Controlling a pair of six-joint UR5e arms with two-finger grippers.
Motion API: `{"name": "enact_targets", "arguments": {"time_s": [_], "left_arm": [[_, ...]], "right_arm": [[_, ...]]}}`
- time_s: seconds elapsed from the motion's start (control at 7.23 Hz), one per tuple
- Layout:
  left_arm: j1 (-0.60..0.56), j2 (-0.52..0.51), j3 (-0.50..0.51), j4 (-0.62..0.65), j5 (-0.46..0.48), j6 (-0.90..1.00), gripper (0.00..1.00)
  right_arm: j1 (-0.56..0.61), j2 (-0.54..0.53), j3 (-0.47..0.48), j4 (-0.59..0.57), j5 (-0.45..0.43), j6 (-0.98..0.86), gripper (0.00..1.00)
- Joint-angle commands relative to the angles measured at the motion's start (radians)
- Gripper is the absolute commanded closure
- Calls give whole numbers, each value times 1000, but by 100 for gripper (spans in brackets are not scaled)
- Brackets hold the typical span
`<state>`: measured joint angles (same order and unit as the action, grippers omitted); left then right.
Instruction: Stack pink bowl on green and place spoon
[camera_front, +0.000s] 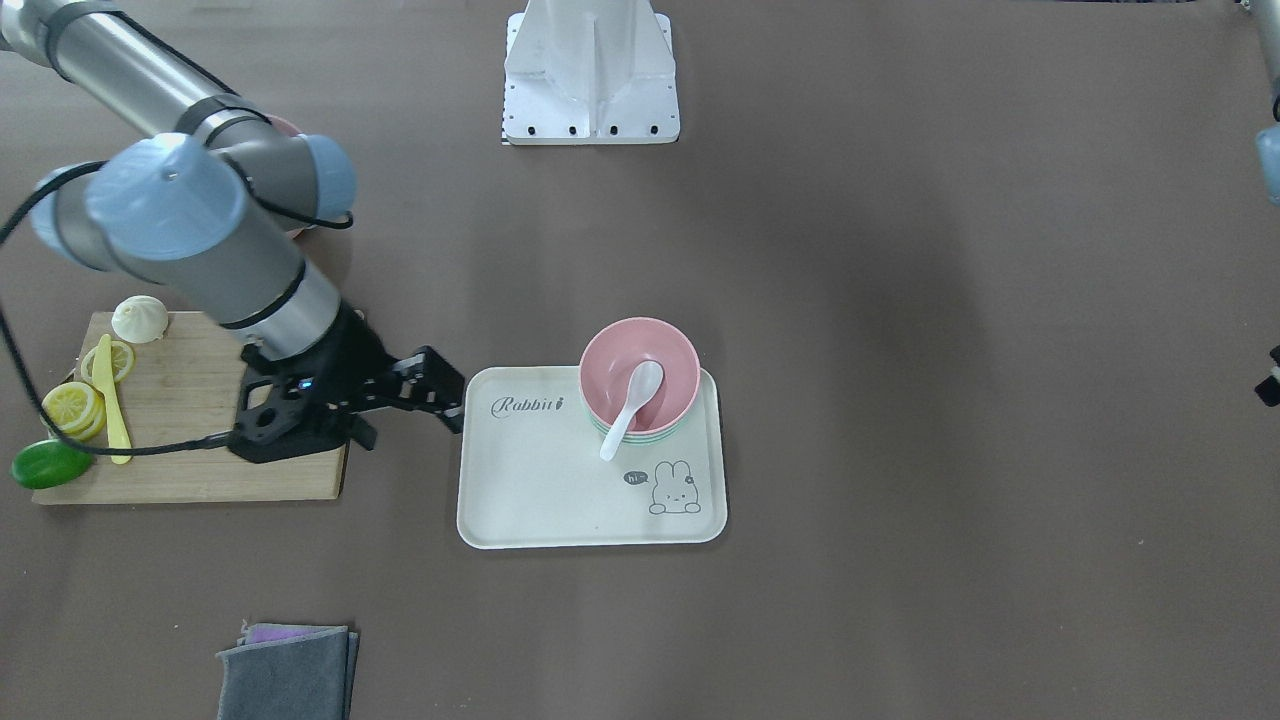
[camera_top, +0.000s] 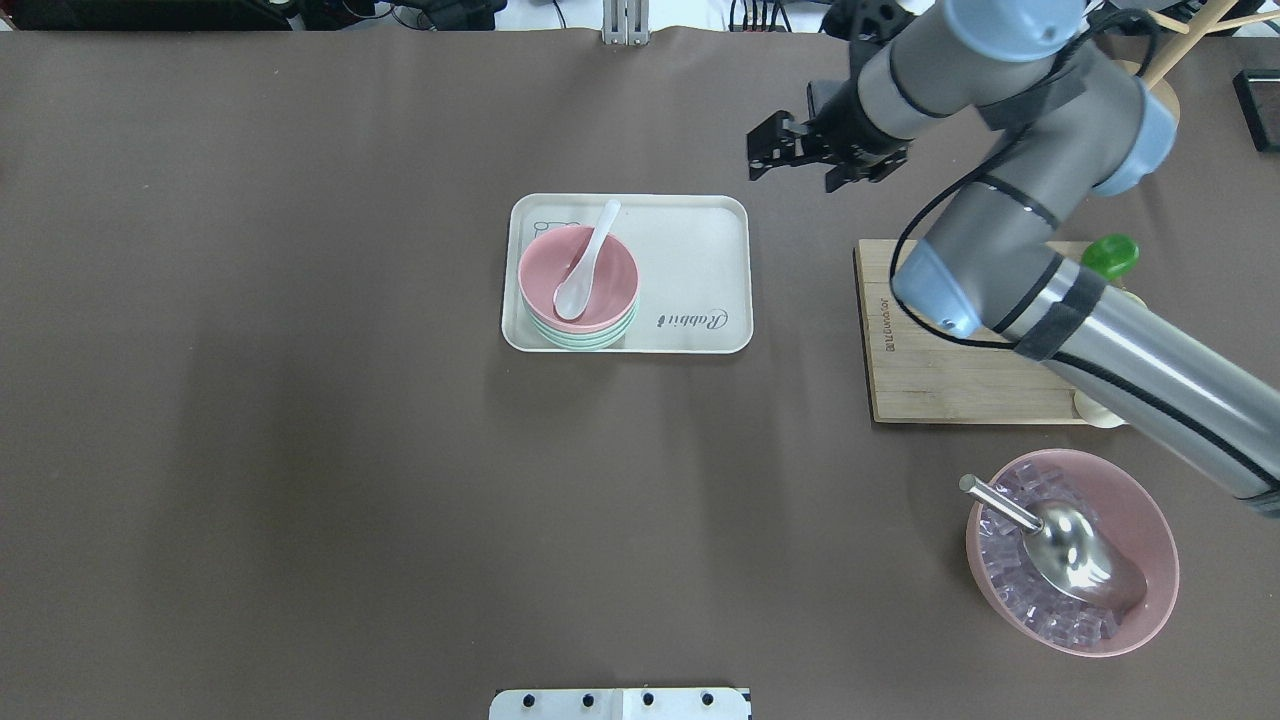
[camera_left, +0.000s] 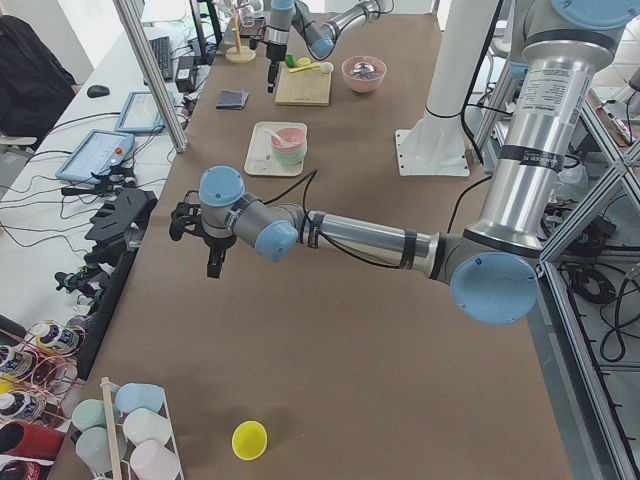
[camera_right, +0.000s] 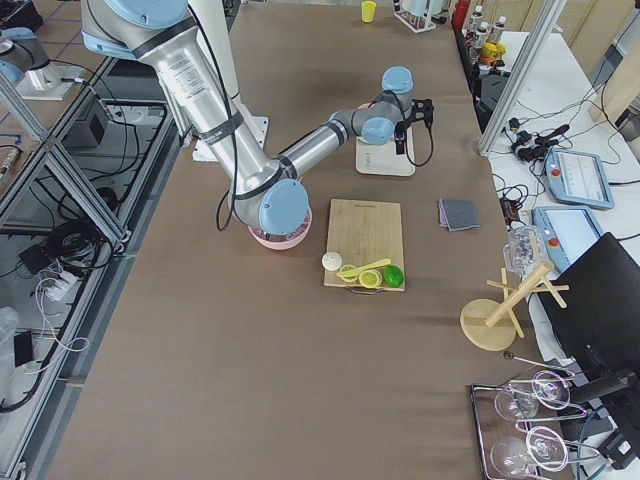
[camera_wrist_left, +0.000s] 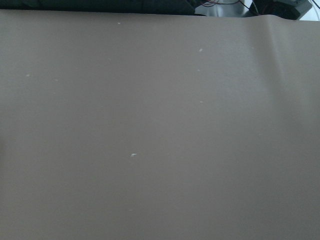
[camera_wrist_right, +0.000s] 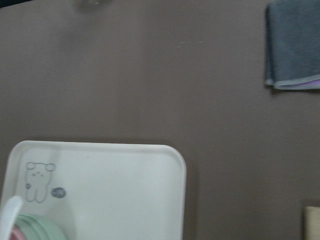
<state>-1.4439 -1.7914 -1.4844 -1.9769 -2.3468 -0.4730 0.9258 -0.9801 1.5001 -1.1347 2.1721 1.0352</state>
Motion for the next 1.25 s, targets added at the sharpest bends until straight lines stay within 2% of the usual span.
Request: {"name": "enact_targets", "arguments": {"time_s": [0.0, 0.28, 0.42, 0.55, 0.83, 1.11], "left_arm": [[-74, 7, 44, 72, 1, 174, 2], [-124, 30, 61, 92, -2, 310, 2], [-124, 68, 68, 72, -6, 313, 2], [-125, 79, 65, 75, -12, 312, 2], [-125, 87, 82, 70, -3, 310, 2], [-124, 125, 98, 72, 17, 313, 2]], "right_arm": [[128, -142, 90, -199, 55, -305, 0], [276, -278, 103, -347, 49, -673, 0], [368, -383, 89, -352, 51, -858, 0], [487, -432, 66, -359, 63, -970, 0], [600, -529, 36, -361, 67, -1035, 0], [668, -525, 19, -459, 135, -1038, 0]]}}
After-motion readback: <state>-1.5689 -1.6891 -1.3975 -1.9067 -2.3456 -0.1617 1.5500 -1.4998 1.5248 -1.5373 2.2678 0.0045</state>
